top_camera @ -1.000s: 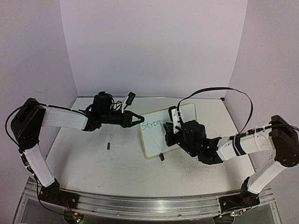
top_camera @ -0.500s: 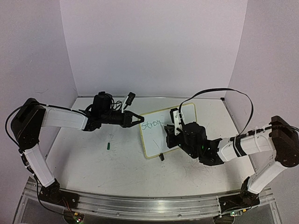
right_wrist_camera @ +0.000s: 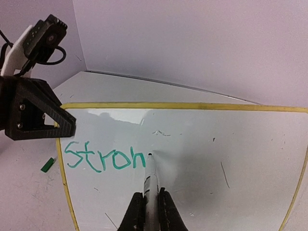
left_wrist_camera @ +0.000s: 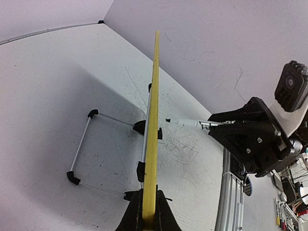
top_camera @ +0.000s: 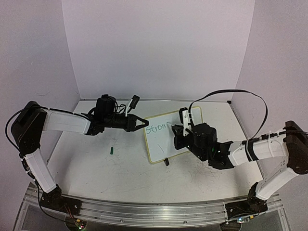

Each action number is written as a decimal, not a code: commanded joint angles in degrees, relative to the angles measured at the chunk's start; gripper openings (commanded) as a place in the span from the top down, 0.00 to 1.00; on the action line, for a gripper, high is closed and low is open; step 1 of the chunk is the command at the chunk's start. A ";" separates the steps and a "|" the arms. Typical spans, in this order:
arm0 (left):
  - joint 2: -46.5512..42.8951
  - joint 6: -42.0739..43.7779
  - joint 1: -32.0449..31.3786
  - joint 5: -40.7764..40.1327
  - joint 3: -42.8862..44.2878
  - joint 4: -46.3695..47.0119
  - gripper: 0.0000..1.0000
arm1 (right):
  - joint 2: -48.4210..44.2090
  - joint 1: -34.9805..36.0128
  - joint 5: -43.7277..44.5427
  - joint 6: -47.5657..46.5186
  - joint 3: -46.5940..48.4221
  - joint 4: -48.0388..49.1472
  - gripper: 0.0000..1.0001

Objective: Write a sentence on the whiteboard

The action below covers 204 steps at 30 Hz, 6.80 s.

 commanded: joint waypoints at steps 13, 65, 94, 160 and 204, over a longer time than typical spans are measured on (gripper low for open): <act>-3.00 1.95 -0.01 0.05 1.07 1.76 1.00 | 1.15 -1.69 -0.59 0.08 0.33 2.38 1.00; -3.70 2.22 -0.01 -0.08 1.03 1.59 1.00 | 1.06 -0.31 1.43 1.12 -1.18 -2.37 1.00; -3.55 2.31 -0.27 -0.03 1.01 1.50 1.00 | 3.11 -1.15 3.29 -1.85 2.64 1.22 1.00; -7.19 2.39 -0.37 -6.57 -1.91 -0.41 1.00 | -10.92 -0.50 -4.54 -4.73 -2.86 -1.60 1.00; -8.00 5.64 -0.71 -6.51 -2.51 -1.31 1.00 | -3.82 -0.52 1.05 -3.00 -1.29 0.43 1.00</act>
